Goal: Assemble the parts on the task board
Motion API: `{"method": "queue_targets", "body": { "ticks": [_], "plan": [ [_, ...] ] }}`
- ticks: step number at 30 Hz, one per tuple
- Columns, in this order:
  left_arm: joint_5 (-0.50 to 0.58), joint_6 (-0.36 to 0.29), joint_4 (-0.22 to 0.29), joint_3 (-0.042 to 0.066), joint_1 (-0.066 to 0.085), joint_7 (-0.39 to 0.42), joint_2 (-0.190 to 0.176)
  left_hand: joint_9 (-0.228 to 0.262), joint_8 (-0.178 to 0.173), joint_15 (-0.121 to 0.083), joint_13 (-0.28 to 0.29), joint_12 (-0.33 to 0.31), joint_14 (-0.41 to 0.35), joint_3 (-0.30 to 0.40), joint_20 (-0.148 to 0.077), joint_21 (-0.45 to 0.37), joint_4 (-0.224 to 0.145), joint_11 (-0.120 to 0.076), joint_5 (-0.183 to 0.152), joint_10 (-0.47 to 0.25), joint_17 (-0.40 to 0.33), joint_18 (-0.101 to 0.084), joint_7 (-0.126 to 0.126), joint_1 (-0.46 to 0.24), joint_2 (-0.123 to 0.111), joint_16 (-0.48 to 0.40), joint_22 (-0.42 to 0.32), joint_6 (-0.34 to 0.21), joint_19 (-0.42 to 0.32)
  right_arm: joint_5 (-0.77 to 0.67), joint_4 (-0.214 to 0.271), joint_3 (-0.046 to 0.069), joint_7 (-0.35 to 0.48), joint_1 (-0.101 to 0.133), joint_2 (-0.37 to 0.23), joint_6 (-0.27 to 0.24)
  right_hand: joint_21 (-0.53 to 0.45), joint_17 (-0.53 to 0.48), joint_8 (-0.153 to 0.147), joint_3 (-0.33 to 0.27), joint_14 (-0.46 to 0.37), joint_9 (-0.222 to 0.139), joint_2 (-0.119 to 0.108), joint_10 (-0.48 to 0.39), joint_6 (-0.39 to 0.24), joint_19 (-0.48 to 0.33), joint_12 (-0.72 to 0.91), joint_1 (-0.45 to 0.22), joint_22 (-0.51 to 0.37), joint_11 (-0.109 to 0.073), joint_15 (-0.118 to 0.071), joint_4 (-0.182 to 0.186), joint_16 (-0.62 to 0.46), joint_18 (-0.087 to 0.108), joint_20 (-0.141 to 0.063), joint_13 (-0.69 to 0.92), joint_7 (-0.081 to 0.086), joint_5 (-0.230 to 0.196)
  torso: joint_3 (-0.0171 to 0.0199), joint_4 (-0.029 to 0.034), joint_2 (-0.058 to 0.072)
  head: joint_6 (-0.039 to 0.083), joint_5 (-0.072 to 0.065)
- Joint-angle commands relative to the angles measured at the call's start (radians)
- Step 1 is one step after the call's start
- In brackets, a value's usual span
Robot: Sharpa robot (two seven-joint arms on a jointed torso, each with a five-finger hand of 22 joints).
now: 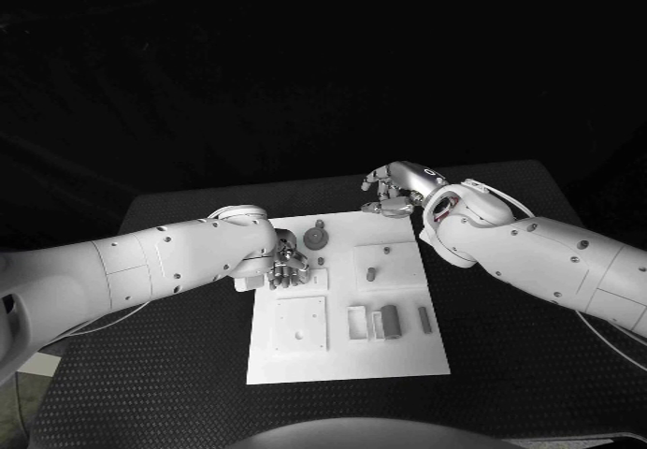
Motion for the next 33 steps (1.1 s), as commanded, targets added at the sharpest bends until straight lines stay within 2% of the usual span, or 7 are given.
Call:
{"method": "queue_targets", "body": {
  "ticks": [1, 4, 9, 15, 27, 33],
  "plan": [
    [-0.006, 0.014, 0.0, -0.005, -0.007, -0.001, 0.006, 0.003, 0.002, 0.0, -0.001, 0.006, -0.003, -0.01, -0.001, -0.006, 0.007, -0.017, 0.002, -0.017, -0.002, 0.011, -0.056, -0.014, -0.007, 0.007, 0.002, 0.068, 0.008, -0.004, -0.001, 0.0, 0.005, 0.0, 0.001, 0.009, -0.004, 0.001, -0.001, -0.005, 0.005, -0.001, 0.01, -0.003, 0.001, 0.001, 0.005, -0.003, 0.017, -0.001, -0.001, -0.002, -0.002, 0.04, -0.007, -0.001, 0.01, 0.006, -0.0001, 0.0002, 0.0, 0.0, 0.0],
    [-0.005, 0.013, 0.0, -0.005, -0.007, 0.003, 0.008, 0.006, 0.004, 0.0, -0.001, 0.01, -0.002, -0.023, -0.001, -0.006, 0.016, -0.018, 0.001, -0.015, -0.004, 0.011, -0.057, -0.029, -0.019, 0.012, 0.004, 0.071, 0.011, -0.003, -0.002, 0.0, 0.006, -0.001, 0.002, 0.01, -0.004, 0.001, -0.001, -0.005, 0.005, -0.001, 0.01, -0.003, 0.001, 0.001, 0.005, -0.003, 0.017, -0.001, -0.001, -0.002, -0.002, 0.04, -0.007, -0.001, 0.01, 0.006, -0.0005, 0.0003, 0.0, 0.0, -0.001],
    [-0.003, 0.013, 0.0, -0.005, -0.007, 0.007, 0.009, 0.01, 0.003, 0.0, -0.001, 0.013, -0.006, -0.081, -0.001, -0.01, 0.039, -0.018, 0.001, -0.018, -0.008, 0.012, -0.057, -0.093, -0.052, 0.018, 0.007, 0.069, 0.01, -0.003, -0.003, 0.0, 0.006, -0.001, 0.003, 0.01, -0.005, 0.001, -0.002, -0.005, 0.005, -0.001, 0.01, -0.003, 0.001, 0.001, 0.005, -0.003, 0.017, -0.001, -0.001, -0.002, -0.002, 0.04, -0.007, -0.001, 0.01, 0.006, -0.0006, 0.0003, 0.0, 0.0, -0.001],
    [-0.003, 0.006, 0.0, -0.005, -0.007, 0.011, 0.009, 0.015, 0.002, -0.002, -0.001, 0.017, -0.009, -0.12, -0.003, -0.015, 0.042, -0.02, 0.001, -0.02, -0.013, 0.015, -0.059, -0.13, -0.08, 0.024, 0.009, 0.068, 0.01, -0.003, -0.004, 0.0, 0.006, -0.001, 0.003, 0.011, -0.005, 0.001, -0.002, -0.005, 0.005, -0.001, 0.01, -0.003, 0.001, 0.001, 0.005, -0.003, 0.017, -0.001, -0.001, -0.003, -0.002, 0.04, -0.007, -0.002, 0.01, 0.006, -0.0009, 0.0008, 0.0, 0.0, -0.002],
    [-0.003, 0.001, 0.0, -0.005, -0.007, 0.011, 0.006, 0.017, 0.002, -0.004, -0.001, 0.019, -0.011, -0.136, -0.004, -0.019, 0.041, -0.021, 0.001, -0.021, -0.016, 0.016, -0.06, -0.143, -0.087, 0.028, 0.01, 0.069, 0.011, -0.003, -0.004, 0.0, 0.005, -0.004, 0.002, 0.012, -0.005, 0.001, -0.002, -0.005, 0.005, -0.002, 0.011, -0.004, 0.001, 0.001, 0.005, -0.003, 0.017, -0.001, -0.001, -0.003, -0.002, 0.04, -0.007, -0.002, 0.01, 0.006, -0.0011, 0.0007, 0.0, 0.0, -0.001],
    [-0.003, -0.018, 0.003, -0.003, -0.007, 0.015, -0.009, 0.018, 0.002, -0.004, -0.001, 0.019, -0.011, -0.141, -0.004, -0.02, 0.041, -0.022, 0.001, -0.021, -0.018, 0.017, -0.06, -0.147, -0.094, 0.03, 0.011, 0.069, 0.012, -0.003, -0.005, 0.0, 0.006, -0.004, 0.001, 0.012, -0.005, 0.001, -0.002, -0.005, 0.005, -0.002, 0.011, -0.004, 0.001, 0.001, 0.005, -0.003, 0.017, -0.001, -0.001, -0.003, -0.002, 0.04, -0.007, -0.002, 0.01, 0.006, -0.0015, 0.0008, 0.0, 0.003, -0.001]
  ]
}}
